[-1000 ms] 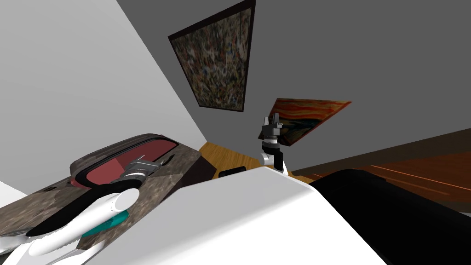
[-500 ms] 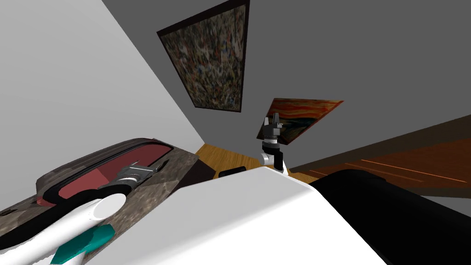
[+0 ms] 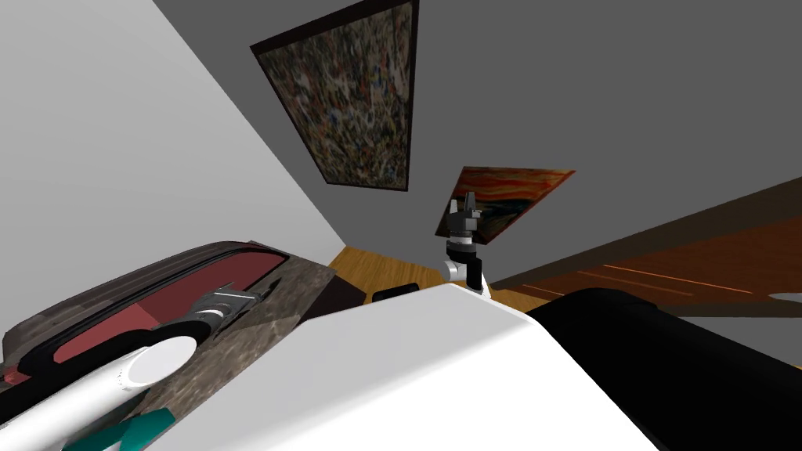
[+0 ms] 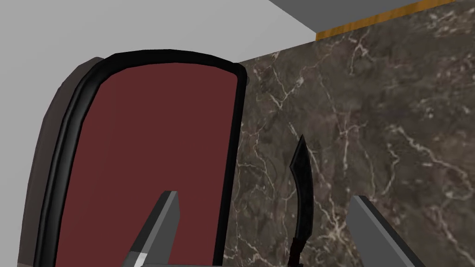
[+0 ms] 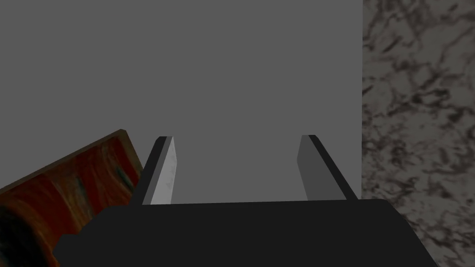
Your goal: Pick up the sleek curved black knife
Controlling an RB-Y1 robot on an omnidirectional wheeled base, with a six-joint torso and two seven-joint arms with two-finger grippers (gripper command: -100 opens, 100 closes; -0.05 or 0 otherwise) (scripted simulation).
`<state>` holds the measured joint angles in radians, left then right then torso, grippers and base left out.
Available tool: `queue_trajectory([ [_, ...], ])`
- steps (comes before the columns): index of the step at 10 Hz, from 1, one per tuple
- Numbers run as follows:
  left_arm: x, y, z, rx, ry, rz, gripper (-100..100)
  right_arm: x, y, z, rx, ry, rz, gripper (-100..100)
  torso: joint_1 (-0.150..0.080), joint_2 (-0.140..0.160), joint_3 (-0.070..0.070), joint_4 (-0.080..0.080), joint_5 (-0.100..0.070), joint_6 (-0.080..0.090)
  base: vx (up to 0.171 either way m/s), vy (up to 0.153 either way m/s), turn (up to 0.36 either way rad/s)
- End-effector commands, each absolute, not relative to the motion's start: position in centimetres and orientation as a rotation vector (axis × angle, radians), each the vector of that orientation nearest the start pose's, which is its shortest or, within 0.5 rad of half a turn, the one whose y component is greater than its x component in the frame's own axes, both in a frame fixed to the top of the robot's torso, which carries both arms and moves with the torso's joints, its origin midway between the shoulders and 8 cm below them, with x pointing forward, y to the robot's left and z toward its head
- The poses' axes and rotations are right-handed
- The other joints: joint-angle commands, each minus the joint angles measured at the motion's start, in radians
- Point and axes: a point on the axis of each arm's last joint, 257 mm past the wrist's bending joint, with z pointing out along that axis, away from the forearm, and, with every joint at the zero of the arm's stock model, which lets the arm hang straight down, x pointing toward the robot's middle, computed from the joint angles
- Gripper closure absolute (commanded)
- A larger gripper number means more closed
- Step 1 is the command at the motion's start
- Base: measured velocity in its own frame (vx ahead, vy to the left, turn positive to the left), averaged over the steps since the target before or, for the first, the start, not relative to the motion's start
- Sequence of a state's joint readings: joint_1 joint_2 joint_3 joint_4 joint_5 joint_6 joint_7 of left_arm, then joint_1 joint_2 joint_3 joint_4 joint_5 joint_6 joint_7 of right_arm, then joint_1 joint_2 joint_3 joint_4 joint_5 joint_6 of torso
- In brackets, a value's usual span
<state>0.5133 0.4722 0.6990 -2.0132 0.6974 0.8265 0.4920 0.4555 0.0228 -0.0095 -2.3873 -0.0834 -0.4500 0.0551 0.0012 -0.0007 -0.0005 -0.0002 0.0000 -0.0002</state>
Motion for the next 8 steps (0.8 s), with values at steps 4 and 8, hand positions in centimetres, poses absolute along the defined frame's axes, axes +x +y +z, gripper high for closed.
queue_trajectory([
  [4, 26.3, 60.8, -24.6, -2.308, 0.609, -0.807, -100, 32.8, -28.6, 7.6, 0.624, 0.489, 1.334, 0, 0.001, 0.0, 0.0, 0.0, 0.0, -0.001, 0.026, 0.027, -0.09],
  [8, 23.5, 61.5, -26.0, -2.439, 0.534, -0.769, -100, 32.8, -28.6, 7.6, 0.624, 0.489, 1.334, 0, 0.0, 0.001, 0.0, 0.0, 0.0, -0.001, 0.018, 0.027, -0.1],
])
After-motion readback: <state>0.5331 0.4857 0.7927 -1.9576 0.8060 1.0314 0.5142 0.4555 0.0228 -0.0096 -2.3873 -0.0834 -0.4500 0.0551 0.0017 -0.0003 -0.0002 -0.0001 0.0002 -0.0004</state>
